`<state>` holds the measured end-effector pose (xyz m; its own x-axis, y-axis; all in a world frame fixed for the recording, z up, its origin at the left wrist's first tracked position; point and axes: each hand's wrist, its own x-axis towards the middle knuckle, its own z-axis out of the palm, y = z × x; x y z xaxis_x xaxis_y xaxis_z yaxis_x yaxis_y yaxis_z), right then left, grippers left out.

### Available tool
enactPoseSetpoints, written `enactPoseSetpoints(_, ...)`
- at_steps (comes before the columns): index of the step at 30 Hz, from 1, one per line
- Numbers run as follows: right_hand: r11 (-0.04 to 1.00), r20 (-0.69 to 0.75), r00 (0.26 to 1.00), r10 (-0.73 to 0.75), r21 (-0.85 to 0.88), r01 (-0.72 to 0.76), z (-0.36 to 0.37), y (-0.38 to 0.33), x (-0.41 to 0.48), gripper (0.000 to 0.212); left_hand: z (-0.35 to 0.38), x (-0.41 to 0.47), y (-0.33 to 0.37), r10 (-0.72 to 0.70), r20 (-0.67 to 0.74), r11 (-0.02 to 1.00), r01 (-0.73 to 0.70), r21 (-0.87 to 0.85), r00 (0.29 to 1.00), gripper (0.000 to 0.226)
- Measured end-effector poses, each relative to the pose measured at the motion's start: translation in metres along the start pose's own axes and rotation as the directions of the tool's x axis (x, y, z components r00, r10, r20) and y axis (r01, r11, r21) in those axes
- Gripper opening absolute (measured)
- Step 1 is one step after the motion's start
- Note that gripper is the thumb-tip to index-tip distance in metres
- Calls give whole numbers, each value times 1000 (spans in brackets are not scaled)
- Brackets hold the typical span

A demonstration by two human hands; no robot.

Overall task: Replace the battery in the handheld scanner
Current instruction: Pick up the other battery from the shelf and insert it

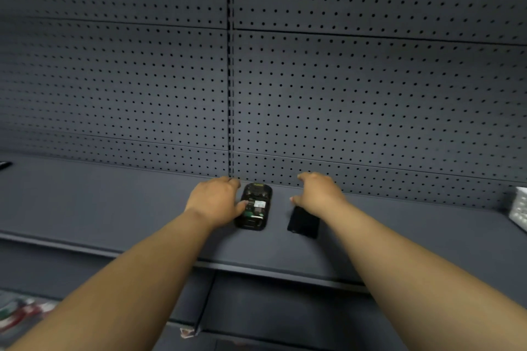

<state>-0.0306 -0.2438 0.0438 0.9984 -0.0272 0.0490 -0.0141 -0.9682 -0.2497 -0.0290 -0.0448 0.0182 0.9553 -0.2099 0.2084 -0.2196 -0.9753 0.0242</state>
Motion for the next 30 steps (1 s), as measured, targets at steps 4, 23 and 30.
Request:
enactPoseSetpoints(4,1000,0,1000,15,12,-15,9,-44,20,65,-2,12,-52,6,3,1000,-6,12,1000,52)
enactPoseSetpoints(23,993,-4,995,101,55,-100,82,-247,60,53,1,32,-263,103,32,994,-104,45,994,49)
enactPoseSetpoints(30,995,11,996,89,36,-89,88,-267,54,54,2,26,-283,96,34,995,-97,29,995,50)
